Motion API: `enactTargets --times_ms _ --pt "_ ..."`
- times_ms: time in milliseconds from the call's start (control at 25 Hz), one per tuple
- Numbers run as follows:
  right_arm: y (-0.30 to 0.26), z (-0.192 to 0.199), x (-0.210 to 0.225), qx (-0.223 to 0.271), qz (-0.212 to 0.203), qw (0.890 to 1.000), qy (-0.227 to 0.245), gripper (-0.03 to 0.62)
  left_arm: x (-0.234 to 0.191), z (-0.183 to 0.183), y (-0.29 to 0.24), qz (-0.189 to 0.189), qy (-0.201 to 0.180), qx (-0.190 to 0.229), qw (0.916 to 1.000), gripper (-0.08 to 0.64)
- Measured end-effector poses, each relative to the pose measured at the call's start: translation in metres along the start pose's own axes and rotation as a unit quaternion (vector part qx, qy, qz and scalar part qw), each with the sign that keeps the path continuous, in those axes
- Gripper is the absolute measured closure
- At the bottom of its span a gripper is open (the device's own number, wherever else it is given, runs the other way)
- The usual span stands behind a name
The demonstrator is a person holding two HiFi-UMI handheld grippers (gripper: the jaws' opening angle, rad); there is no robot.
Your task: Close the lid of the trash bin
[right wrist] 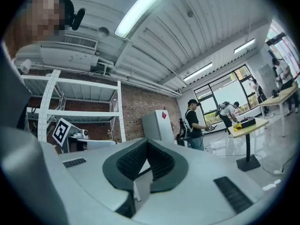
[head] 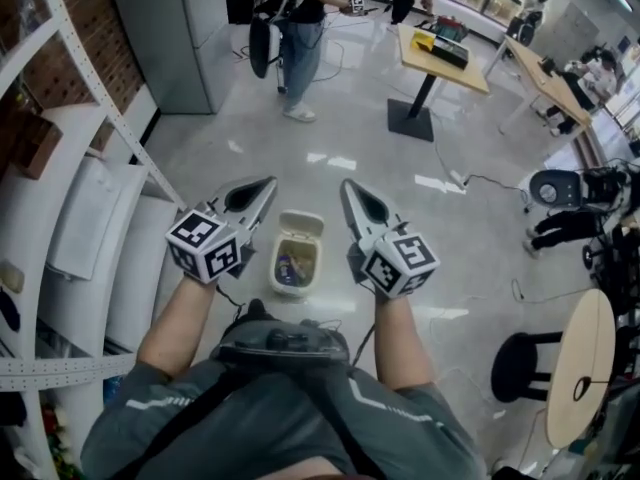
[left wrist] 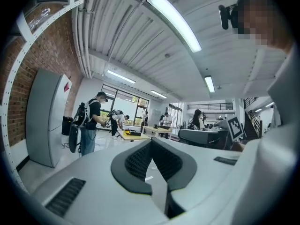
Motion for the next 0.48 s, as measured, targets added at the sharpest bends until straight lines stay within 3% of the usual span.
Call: enactTargets --times_ms 360,480 --pt "-0.067 0.004 0.024 -0.026 0.032 0.999 0.012 0.591 -0.069 -0.005 -0.035 0.025 0.008 -0.003 0.9997 0.563" --pt "-0.08 0.006 0.033 -0.029 0.065 0.997 0.006 0.591 -0.088 0.003 -0.05 0.026 0.0 -0.016 0.9995 0.561"
Point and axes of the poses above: the fingertips, and each gripper's own axes: y backward along the fingers, x to its right, z out of its underside, the point moved 6 cm from there along y, backward along the fingers, and after that the axes turned 7 degrees about -z, right-handed, at the moved point
